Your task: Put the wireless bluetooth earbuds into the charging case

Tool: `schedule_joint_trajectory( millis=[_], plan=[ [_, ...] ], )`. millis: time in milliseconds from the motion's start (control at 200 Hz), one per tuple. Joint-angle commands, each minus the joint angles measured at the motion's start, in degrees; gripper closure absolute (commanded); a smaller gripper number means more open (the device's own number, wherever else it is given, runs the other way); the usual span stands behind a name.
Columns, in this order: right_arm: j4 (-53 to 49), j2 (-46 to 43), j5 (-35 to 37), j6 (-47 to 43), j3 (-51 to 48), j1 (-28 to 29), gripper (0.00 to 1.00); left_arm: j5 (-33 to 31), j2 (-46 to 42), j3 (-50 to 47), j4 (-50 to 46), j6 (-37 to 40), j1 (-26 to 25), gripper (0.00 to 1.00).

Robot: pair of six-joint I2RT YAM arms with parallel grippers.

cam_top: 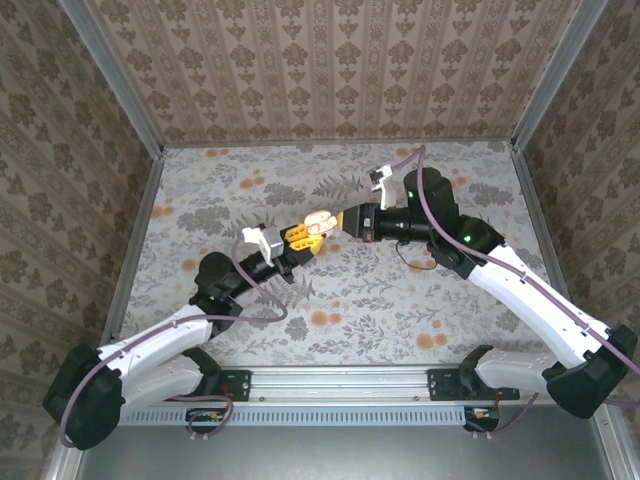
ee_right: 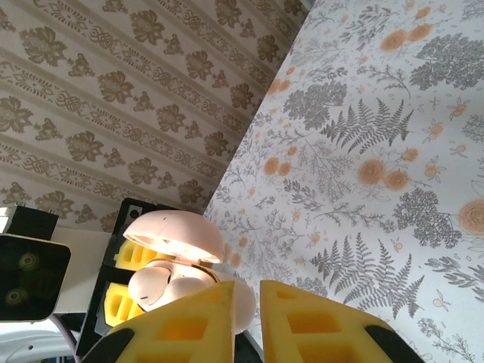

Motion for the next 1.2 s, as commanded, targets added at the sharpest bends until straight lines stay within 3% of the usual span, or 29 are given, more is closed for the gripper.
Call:
schedule_joint_trajectory(
  millis=[0, 665, 1195],
  plan=[
    [1.26, -1.01, -0.39, 0.81, -0.27, 1.03, 0.84, -0.58, -1.47, 1.6, 0.04, -0.95, -0.02, 1.0],
    [-8.1, 0.49, 5.15, -4.67, 6.12, 6.3, 0.86, -1.17, -0.75, 1.52, -0.67, -0.51, 0.03, 1.0],
    [-10.97, 3.04, 4.52, -8.21, 9.15, 8.22, 0.87, -0.52, 0.16, 1.61, -0.67, -0.53, -0.01, 1.0]
  ],
)
